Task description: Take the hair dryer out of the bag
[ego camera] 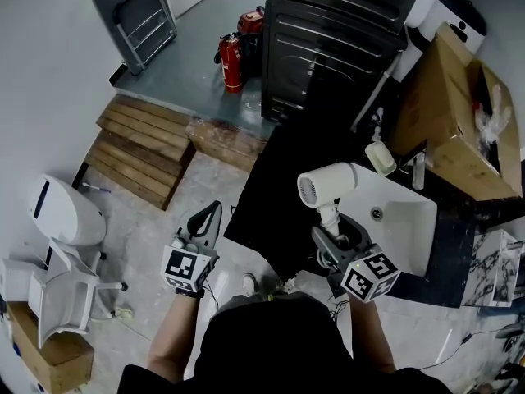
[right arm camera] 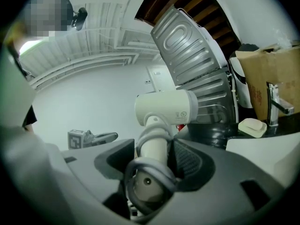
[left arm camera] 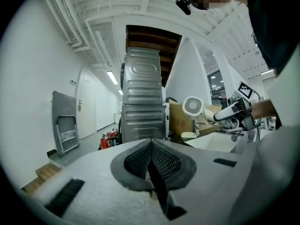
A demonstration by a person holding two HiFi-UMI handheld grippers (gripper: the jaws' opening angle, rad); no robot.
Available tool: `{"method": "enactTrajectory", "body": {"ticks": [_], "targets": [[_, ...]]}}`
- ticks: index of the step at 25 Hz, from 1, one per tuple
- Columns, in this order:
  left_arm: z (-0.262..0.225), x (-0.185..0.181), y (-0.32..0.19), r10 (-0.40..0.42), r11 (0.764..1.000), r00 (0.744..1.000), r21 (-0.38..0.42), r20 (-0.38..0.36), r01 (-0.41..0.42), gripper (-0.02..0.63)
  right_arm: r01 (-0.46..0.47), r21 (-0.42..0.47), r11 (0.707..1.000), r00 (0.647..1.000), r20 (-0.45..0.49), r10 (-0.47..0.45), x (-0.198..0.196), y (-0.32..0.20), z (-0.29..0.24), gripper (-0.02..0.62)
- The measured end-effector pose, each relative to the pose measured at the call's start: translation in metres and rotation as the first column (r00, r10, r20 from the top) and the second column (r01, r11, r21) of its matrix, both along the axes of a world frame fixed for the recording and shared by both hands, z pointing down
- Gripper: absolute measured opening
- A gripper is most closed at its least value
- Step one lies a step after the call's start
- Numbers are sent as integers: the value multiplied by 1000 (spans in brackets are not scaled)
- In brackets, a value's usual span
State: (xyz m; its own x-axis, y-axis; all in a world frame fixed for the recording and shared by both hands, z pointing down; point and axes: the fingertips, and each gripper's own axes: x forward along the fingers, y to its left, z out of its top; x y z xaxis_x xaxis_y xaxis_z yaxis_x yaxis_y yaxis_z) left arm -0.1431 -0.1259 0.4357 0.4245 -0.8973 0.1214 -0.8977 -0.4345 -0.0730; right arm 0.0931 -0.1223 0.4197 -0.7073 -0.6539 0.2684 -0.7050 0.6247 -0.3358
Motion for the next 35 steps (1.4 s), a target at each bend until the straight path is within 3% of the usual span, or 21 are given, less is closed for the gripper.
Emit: {"method": "enactTrajectory", "body": {"ticks": [5, 13, 18, 35], "targets": [[-17, -12, 6, -62, 998, 998, 31, -22, 63, 23, -19, 15, 1000, 1000, 4, 19, 5, -3, -5, 259], [-3, -7, 21, -32, 999, 998, 39, 50, 30, 23, -54, 24, 998, 998, 16, 54, 14, -7, -9, 259], [2, -6, 26, -47, 999, 998, 2, 31, 47, 23, -83, 22, 996, 996, 29, 82, 19, -9, -12, 259], [3, 1, 24, -5, 1000, 998, 26, 61, 3, 23, -103, 18, 995, 993, 61, 101, 20, -10, -19, 259]]}}
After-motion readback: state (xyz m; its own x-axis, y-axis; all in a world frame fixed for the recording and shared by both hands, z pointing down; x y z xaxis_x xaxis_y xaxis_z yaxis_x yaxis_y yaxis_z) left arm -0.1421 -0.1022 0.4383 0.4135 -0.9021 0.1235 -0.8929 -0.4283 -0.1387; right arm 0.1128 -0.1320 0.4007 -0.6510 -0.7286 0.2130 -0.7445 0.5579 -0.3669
